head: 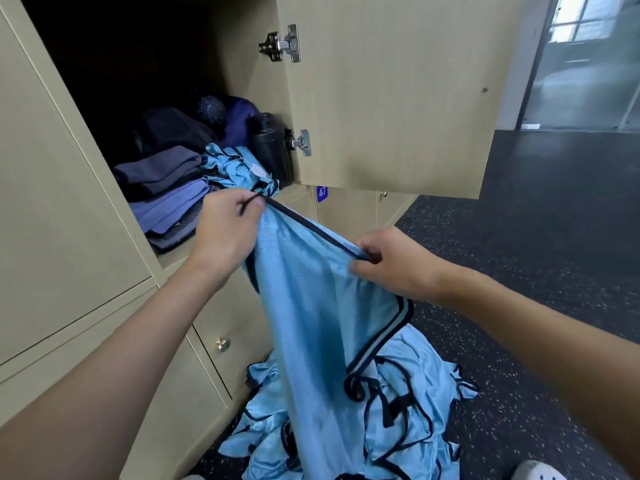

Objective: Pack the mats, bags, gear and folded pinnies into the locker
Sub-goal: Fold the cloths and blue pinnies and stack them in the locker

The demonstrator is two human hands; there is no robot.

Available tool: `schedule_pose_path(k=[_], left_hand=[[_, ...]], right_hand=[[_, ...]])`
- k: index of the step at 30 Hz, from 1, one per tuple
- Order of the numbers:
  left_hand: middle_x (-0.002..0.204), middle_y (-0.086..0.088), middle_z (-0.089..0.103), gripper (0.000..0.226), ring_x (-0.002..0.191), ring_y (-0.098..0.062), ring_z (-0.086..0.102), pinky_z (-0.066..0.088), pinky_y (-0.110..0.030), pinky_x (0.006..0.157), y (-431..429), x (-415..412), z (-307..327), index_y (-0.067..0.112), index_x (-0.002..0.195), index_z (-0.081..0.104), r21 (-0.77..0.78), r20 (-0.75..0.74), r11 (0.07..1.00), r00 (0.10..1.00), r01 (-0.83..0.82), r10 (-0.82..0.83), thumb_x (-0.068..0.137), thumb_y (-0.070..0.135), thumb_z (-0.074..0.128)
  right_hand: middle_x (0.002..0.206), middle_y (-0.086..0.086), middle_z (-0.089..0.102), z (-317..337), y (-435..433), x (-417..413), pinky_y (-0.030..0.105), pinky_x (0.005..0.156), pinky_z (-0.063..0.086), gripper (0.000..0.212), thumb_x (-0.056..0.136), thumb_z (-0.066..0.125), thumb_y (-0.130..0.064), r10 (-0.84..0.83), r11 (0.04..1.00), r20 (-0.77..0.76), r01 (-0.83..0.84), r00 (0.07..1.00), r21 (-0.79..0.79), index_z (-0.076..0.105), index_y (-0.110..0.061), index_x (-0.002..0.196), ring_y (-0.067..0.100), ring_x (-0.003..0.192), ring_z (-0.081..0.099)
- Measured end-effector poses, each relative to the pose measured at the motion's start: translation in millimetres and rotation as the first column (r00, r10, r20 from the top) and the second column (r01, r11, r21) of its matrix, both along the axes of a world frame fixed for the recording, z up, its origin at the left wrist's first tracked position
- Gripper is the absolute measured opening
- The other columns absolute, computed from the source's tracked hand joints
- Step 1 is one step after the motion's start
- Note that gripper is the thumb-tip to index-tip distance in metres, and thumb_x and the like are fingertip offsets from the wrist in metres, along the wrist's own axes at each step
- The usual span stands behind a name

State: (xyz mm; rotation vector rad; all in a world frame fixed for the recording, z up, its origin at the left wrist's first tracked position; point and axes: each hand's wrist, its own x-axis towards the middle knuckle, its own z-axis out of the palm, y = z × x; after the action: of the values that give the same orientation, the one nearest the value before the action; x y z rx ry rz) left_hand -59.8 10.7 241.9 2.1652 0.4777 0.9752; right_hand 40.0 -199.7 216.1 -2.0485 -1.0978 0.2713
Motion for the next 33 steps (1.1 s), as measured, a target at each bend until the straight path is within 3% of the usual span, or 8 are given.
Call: schedule_pose_path(k=[3,7,11,16,20,24,28,33], left_hand=[[0.089,0.001,0.06,0.009,0.081,-0.015,0.054,0.045,-0.03,0.077,-3.7,-6.8,-2.6,0.008,0.101,0.064,0.109,-0.164,0.993,0.986,0.049,-0.031,0.095,0.014,0.062],[0.124,0.014,0.064,0.063,0.121,0.003,0.054,0.035,-0.016,0.107,-40.1,-12.1,-16.7,0.024,0.139,0.051,-0.024,-0.401,0.886,0.807,0.463,-0.432,0.083,0.022,0.079],[0.077,0.009,0.068,0.01,0.068,0.004,0.057,0.043,-0.01,0.068,-47.8,-6.0,-18.2,0.01,0.096,0.073,-0.089,-0.268,0.849,0.809,0.52,-0.524,0.092,0.004,0.067],[0.057,0.01,0.062,0.018,0.052,0.003,0.048,0.04,-0.015,0.056,-32.9,-4.1,-2.4,0.007,0.082,0.068,-0.058,0.002,0.959,0.961,0.277,-0.277,0.098,0.011,0.059],[0.08,0.002,0.066,0.007,0.074,-0.012,0.058,0.046,-0.027,0.072,-19.0,-4.0,0.6,0.013,0.094,0.066,-0.124,-0.014,0.983,0.99,0.137,-0.14,0.097,0.018,0.061],[0.116,0.015,0.068,0.062,0.107,0.003,0.062,0.045,-0.018,0.095,-37.7,-9.6,-11.2,0.026,0.137,0.051,-0.126,-0.308,0.893,0.839,0.432,-0.449,0.083,0.027,0.08],[0.082,0.007,0.075,0.014,0.075,-0.001,0.064,0.048,-0.016,0.073,-48.9,-4.6,-10.6,0.016,0.099,0.072,-0.137,-0.161,0.872,0.858,0.47,-0.487,0.093,0.006,0.064],[0.076,-0.024,0.067,0.018,0.07,-0.019,0.052,0.042,-0.033,0.068,-38.3,-4.8,7.3,0.013,0.081,0.071,-0.162,0.1,0.942,0.955,0.294,-0.281,0.097,0.014,0.062]], right_hand=[[0.059,0.001,0.036,6.6,-2.9,-2.6,0.016,0.042,0.025,0.035,0.095,0.054,-0.008,-0.02,1.0,0.055,0.019,0.998,0.007,0.04,-0.011,0.063,0.006,0.043,0.028],[0.054,-0.007,0.033,13.5,2.0,-13.1,0.016,0.042,0.024,0.036,0.095,0.054,-0.006,0.074,0.996,0.088,-0.078,0.993,0.044,0.045,-0.012,0.06,0.006,0.044,0.027],[0.058,-0.004,0.043,13.9,4.4,-14.5,0.015,0.044,0.028,0.018,0.095,0.059,-0.01,0.06,0.993,0.062,-0.066,0.996,0.097,0.066,0.001,0.082,0.004,0.044,0.032],[0.068,-0.001,0.05,10.8,-1.4,-8.6,0.014,0.049,0.033,0.013,0.093,0.065,-0.016,-0.014,0.993,0.002,0.014,1.0,0.12,0.063,-0.005,0.085,0.001,0.05,0.038],[0.077,0.007,0.053,4.5,-1.0,-3.7,0.025,0.056,0.037,0.022,0.095,0.06,-0.017,-0.071,0.981,-0.054,0.079,0.996,0.177,0.06,0.005,0.093,0.013,0.067,0.045],[0.07,-0.003,0.056,11.8,6.8,-12.4,0.014,0.056,0.036,0.015,0.096,0.056,-0.008,-0.05,0.974,0.031,0.041,0.998,0.222,0.062,-0.006,0.082,-0.001,0.058,0.045],[0.071,-0.003,0.058,11.9,9.9,-19.0,0.01,0.057,0.038,0.013,0.094,0.059,-0.007,-0.018,0.971,0.009,0.015,1.0,0.237,0.063,-0.013,0.084,-0.005,0.054,0.046],[0.081,0.013,0.067,6.7,7.7,-20.8,0.025,0.061,0.051,0.018,0.089,0.07,-0.013,0.062,0.987,-0.108,-0.045,0.992,0.156,0.062,0.003,0.092,0.011,0.067,0.057]])
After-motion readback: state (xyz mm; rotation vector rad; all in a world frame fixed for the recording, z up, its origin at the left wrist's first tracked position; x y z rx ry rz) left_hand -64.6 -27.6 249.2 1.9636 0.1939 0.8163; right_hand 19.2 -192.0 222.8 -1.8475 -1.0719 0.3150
